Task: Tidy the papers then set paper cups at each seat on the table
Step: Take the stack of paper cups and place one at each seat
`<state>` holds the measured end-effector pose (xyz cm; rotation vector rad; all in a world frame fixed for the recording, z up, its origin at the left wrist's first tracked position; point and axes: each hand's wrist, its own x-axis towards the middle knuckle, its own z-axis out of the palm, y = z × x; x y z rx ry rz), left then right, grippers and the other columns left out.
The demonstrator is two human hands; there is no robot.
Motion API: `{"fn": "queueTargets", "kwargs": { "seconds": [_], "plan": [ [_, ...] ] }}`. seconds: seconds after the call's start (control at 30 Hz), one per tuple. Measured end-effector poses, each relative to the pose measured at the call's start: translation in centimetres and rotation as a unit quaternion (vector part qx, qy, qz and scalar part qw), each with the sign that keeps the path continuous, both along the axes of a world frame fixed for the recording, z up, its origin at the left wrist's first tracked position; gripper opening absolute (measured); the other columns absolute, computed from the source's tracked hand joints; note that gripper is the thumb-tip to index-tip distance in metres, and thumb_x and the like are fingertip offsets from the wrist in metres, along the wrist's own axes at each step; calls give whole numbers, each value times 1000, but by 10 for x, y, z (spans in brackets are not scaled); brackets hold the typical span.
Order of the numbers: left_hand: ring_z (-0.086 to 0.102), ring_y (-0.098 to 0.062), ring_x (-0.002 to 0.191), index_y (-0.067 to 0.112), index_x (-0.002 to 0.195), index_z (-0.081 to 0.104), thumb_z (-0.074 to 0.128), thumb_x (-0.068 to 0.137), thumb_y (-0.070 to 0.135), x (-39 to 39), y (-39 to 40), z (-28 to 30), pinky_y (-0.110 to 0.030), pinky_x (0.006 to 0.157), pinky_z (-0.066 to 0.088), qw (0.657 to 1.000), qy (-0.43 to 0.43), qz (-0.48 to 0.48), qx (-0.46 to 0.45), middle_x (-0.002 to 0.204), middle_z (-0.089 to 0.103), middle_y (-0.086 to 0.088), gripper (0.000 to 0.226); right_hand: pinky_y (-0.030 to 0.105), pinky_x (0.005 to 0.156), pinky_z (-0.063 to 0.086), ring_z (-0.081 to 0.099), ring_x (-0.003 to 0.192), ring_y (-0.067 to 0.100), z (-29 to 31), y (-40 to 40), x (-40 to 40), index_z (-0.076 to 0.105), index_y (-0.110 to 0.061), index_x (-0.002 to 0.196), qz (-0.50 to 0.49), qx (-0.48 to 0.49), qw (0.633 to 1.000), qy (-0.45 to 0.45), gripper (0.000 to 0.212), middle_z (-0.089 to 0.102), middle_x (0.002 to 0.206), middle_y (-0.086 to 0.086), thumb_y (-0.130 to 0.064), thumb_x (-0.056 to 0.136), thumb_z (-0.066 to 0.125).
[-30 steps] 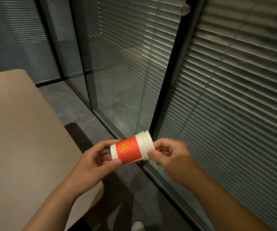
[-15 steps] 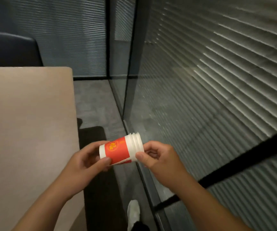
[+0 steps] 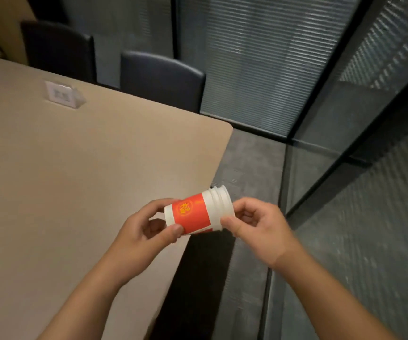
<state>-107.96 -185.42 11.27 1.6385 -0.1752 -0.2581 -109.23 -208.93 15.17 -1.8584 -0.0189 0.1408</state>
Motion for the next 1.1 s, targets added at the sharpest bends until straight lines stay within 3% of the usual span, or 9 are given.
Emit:
{"fn": "queueTargets", "kwargs": {
  "seconds": [0.17, 0.3, 0.4, 0.57, 0.77, 0.9, 1.0, 1.1],
  "plan": [
    [67, -14, 77, 27, 116, 65, 74, 70, 39, 95, -33, 11, -26, 71, 54, 999, -6, 37, 23, 106, 66, -4, 49, 28, 74, 53, 69, 81, 7, -3, -39, 108, 72, -26, 85, 35, 23, 999, 1, 10, 74, 84, -6, -15, 86, 72],
    [68, -17, 78, 30, 116, 65, 74, 68, 42, 202, -80, 16, -30, 72, 56, 999, -14, 45, 19, 106, 68, -1, 49, 24, 69, 50, 67, 75, 5, 6, -82, 212, 71, -22, 83, 30, 26, 999, -10, 13, 73, 79, -6, -10, 85, 72],
    [70, -18, 86, 32, 117, 65, 75, 68, 42, 293, -128, 23, -31, 72, 57, 999, -17, 37, 12, 107, 69, 6, 51, 29, 69, 49, 64, 71, 6, 18, -127, 296, 71, -26, 80, 19, 15, 999, -24, 17, 70, 74, -7, -9, 85, 71],
    [69, -17, 98, 32, 120, 62, 77, 81, 19, 408, -198, 32, -28, 70, 59, 1000, -15, 7, 11, 105, 67, 17, 43, 25, 65, 48, 62, 66, 3, 29, -198, 404, 71, -27, 77, 17, 20, 999, -39, 25, 69, 70, -8, -3, 84, 71],
    [70, -12, 88, 30, 119, 61, 72, 74, 25, 549, -286, 41, -26, 68, 59, 997, -61, 45, -1, 105, 66, 19, 47, 21, 58, 49, 58, 59, 5, 26, -278, 560, 68, -17, 76, 22, 56, 996, -60, 22, 66, 64, -5, 3, 84, 70],
    [71, -16, 90, 33, 119, 63, 75, 70, 36, 628, -318, 42, -30, 68, 59, 993, -79, 93, -1, 109, 66, 9, 50, 19, 56, 48, 57, 57, 2, 33, -307, 664, 67, -12, 81, 98, 64, 991, -61, 18, 67, 64, -9, 5, 86, 67],
    [71, -15, 89, 28, 122, 63, 74, 76, 24, 684, -325, 44, -26, 67, 59, 988, -74, 135, -1, 111, 68, 4, 47, 20, 56, 47, 56, 57, 2, 41, -312, 738, 66, -18, 79, 158, 51, 984, -59, 23, 67, 63, -14, 4, 87, 66],
    [70, -14, 75, 21, 122, 64, 78, 80, 16, 734, -325, 47, -23, 66, 57, 980, -75, 184, -24, 108, 69, -10, 44, 22, 58, 47, 55, 59, 4, 45, -309, 805, 67, -16, 80, 210, 48, 974, -67, 20, 65, 63, -13, 2, 87, 66]
  ]
}}
